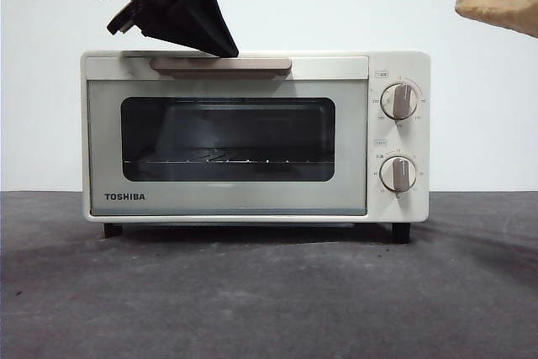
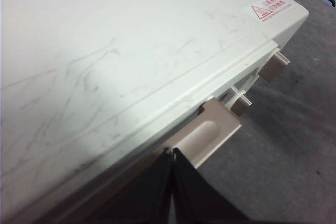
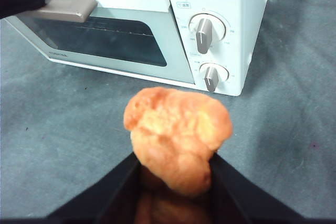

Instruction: The left arm flap open the oven, the right arm pick bread and place it into oven, the left arm flap close the oven

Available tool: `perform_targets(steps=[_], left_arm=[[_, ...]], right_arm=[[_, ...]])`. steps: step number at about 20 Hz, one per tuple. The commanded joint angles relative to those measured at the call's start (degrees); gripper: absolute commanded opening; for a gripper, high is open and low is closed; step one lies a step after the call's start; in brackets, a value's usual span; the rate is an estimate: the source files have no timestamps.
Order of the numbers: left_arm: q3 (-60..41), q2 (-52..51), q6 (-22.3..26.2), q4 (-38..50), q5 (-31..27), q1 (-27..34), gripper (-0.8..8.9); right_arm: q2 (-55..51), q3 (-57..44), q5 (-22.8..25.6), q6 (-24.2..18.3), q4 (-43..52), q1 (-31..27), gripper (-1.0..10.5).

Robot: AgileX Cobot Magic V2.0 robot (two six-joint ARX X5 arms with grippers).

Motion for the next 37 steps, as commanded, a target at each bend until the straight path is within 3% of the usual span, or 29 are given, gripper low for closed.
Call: perform_targets(steps=[1,20,37], left_arm=[[-0.52,1.99,0.50,-3.85,-0.46,-0.50,0.16],[-0.52,1.97,-0.20,-24.96,-0.42,-8.44,0.15],[-0.52,-2.58,-3.41,-24.50,-0.39,-9.55,0.16]], right_arm=[[0.17,1.07,0.02,0.15,0.55,0.37,1.6],[0.22,1.07,0.00,0.17,0.57,0.37,1.6],[0.24,1.07,-0.02,0.15,0.22,0.37,1.6]])
